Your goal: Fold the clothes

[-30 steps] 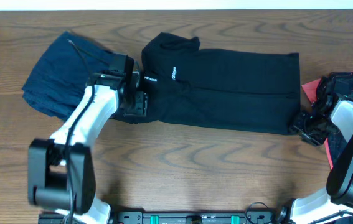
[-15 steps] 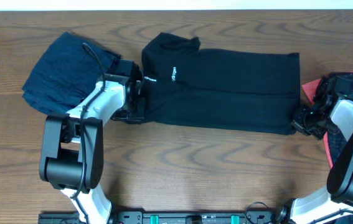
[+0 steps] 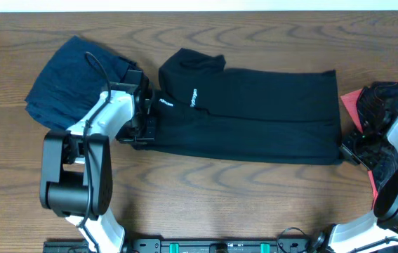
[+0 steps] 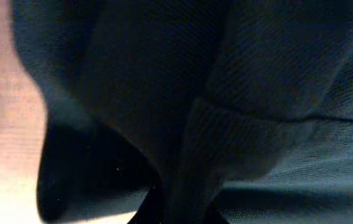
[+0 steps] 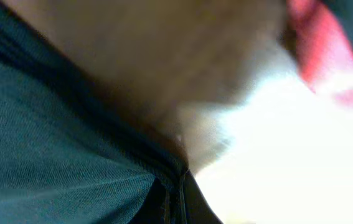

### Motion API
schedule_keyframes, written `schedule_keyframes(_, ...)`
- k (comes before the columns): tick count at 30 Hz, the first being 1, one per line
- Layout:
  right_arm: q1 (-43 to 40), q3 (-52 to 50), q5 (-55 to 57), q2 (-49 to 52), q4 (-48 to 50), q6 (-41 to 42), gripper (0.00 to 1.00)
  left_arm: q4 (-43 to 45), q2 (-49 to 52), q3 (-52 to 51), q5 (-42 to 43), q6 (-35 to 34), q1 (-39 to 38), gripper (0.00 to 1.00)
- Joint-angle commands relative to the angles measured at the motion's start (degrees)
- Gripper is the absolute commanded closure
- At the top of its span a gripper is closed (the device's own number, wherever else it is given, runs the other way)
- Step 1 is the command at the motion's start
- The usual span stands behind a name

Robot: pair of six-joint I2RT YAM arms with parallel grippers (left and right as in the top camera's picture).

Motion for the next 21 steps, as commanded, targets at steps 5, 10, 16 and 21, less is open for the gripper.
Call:
schedule_keyframes(5, -2.8, -1.3, 12.3, -1.1, -4.4, 1.3, 0.99, -8.2, -7.5, -0.6, -3.1, -0.5, 0.8, 0.83)
schedule_keyframes(10, -2.7, -1.3, 11.2, -7.3, -6.4, 1.3, 0.63, -11.7, -8.0, -0.6, -3.1, -0.5, 0.8, 0.51)
schedule_keyframes(16, -2.7, -0.5, 8.8, -16.0, -6.8, 1.3, 0.38, -14.7, -8.0, -0.3, -3.1, -0.5, 0.8, 0.4)
schedule_keyframes(21, -1.7, -0.2, -12.8, -21.2, -4.4, -6.1, 0.43, -14.5, -8.0, 3.0, 4.7, -0.4, 0.8, 0.4)
